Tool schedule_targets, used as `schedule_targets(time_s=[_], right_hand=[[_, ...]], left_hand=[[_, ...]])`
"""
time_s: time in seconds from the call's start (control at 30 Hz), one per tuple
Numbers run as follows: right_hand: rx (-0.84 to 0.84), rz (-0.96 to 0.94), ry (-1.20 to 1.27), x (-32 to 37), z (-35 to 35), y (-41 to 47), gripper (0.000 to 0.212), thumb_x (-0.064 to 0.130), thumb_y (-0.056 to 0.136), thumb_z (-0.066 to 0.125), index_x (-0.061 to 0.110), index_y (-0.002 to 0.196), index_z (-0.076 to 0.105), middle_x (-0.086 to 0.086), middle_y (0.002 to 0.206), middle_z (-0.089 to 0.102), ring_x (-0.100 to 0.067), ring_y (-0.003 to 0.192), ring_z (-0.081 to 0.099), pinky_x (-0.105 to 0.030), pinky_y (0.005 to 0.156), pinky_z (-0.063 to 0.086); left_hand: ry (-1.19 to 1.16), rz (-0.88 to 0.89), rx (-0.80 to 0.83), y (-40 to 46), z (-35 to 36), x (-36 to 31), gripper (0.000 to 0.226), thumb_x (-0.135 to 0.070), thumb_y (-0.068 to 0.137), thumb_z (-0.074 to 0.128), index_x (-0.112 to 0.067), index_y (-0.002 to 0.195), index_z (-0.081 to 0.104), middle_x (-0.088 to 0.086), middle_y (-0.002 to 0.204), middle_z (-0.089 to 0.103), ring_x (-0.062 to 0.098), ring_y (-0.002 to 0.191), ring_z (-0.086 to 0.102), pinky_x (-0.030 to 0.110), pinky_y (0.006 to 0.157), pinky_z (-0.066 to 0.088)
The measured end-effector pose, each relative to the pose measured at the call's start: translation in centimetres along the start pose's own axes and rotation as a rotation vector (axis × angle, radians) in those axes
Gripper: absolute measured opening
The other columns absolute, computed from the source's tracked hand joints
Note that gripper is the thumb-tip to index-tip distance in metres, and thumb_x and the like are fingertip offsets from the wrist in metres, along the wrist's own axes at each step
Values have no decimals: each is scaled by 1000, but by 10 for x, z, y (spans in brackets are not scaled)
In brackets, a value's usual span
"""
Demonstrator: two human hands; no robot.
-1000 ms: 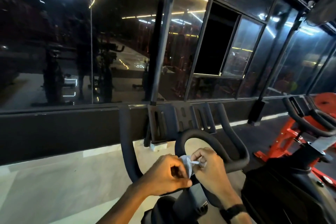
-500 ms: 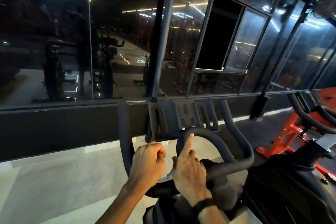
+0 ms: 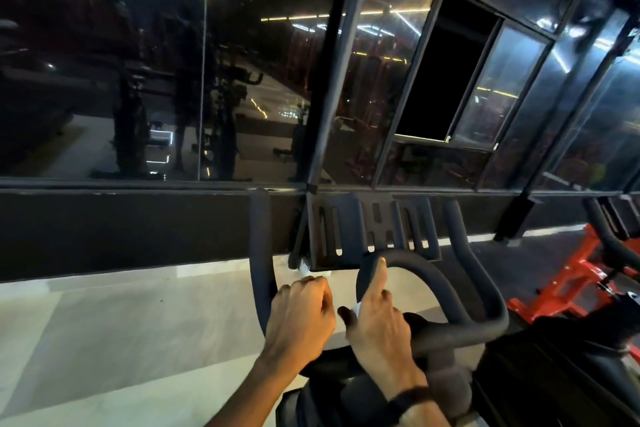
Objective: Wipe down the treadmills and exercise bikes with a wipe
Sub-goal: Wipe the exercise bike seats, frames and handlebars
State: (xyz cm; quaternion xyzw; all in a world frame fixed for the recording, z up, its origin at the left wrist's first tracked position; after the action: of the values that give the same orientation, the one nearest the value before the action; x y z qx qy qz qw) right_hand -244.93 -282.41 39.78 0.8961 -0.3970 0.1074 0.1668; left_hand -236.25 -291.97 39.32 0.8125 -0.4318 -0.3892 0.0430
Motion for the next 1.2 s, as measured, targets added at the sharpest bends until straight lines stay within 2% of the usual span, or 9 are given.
schedule_targets(time_s=[0.13, 0.3, 0.4, 0.47, 0.53, 0.63, 0.8, 1.0, 1.2], right_hand=[[-173, -5, 1, 0, 5, 28, 108, 24, 95, 65, 19, 153, -26, -8, 121, 44, -14, 91, 48, -29, 85, 50], [-392, -100, -213, 6, 2, 62, 92, 39, 87, 68, 4, 157, 20, -29, 145, 37, -34, 111, 53, -44, 90, 50], [-272, -75, -146, 4, -2, 87, 82, 38, 98, 55, 6, 158, 10, -26, 163, 5, -43, 148, 16, -60, 117, 21], [-270, 1, -85, -8, -4, 107, 77, 40, 102, 47, 5, 158, 8, -24, 164, -4, -40, 152, -2, -58, 120, 2], [-334, 96, -34, -32, -9, 121, 72, 41, 102, 44, 2, 157, 16, -26, 164, 1, -40, 152, 0, -58, 120, -2], [-375, 198, -58, -75, -13, 126, 68, 47, 104, 36, -1, 152, 30, -31, 160, 15, -44, 150, 13, -57, 122, 8], [-368, 205, -54, -71, -8, 123, 66, 50, 104, 33, 3, 151, 33, -28, 160, 21, -42, 149, 17, -57, 119, 12], [-311, 196, 4, -64, -3, 117, 66, 51, 104, 28, 8, 153, 27, -24, 163, 13, -38, 151, 9, -59, 118, 9], [-293, 167, 24, -65, -4, 117, 62, 50, 105, 26, 10, 152, 30, -20, 162, 20, -37, 150, 13, -59, 118, 10]], left_hand=[[103, 17, 69, -1, 1, -6, 14, -25, 100, 45, -20, 104, 58, -2, 103, 65, 15, 91, 62, 29, 84, 50], [160, 34, 89, 0, 0, -9, 15, -27, 101, 42, -19, 104, 55, 0, 105, 65, 16, 92, 62, 29, 82, 46], [200, 68, 118, -1, -1, -11, 13, -25, 101, 41, -21, 100, 52, 0, 104, 65, 18, 90, 62, 30, 81, 45], [216, 77, 123, -2, -2, -10, 14, -24, 101, 39, -20, 102, 53, 0, 105, 65, 19, 90, 62, 30, 81, 45], [210, 85, 130, -2, -1, -9, 17, -25, 101, 39, -19, 107, 54, 0, 107, 65, 17, 93, 62, 30, 85, 46], [222, 88, 133, -1, 2, -9, 23, -30, 103, 39, -19, 117, 53, -1, 113, 64, 14, 98, 62, 28, 89, 46], [278, 178, 145, 0, 10, -19, 33, -37, 106, 32, -19, 131, 44, 0, 117, 63, 18, 98, 63, 32, 87, 46], [276, 174, 162, 3, 14, -15, 31, -43, 106, 31, -21, 122, 45, 2, 114, 64, 23, 98, 65, 36, 84, 49], [273, 170, 170, 4, 13, -14, 35, -44, 106, 32, -20, 128, 45, 3, 118, 64, 22, 102, 65, 35, 88, 49]])
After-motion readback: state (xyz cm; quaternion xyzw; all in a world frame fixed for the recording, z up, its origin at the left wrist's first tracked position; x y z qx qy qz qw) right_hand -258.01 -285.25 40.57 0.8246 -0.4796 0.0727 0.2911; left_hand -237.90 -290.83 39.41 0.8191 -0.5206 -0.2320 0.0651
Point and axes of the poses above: each hand's wrist, its own y-axis towards the middle knuckle, its own z-axis out of the palm, x = y × z, the point moved 2 cm from there along y, towards the middle knuckle
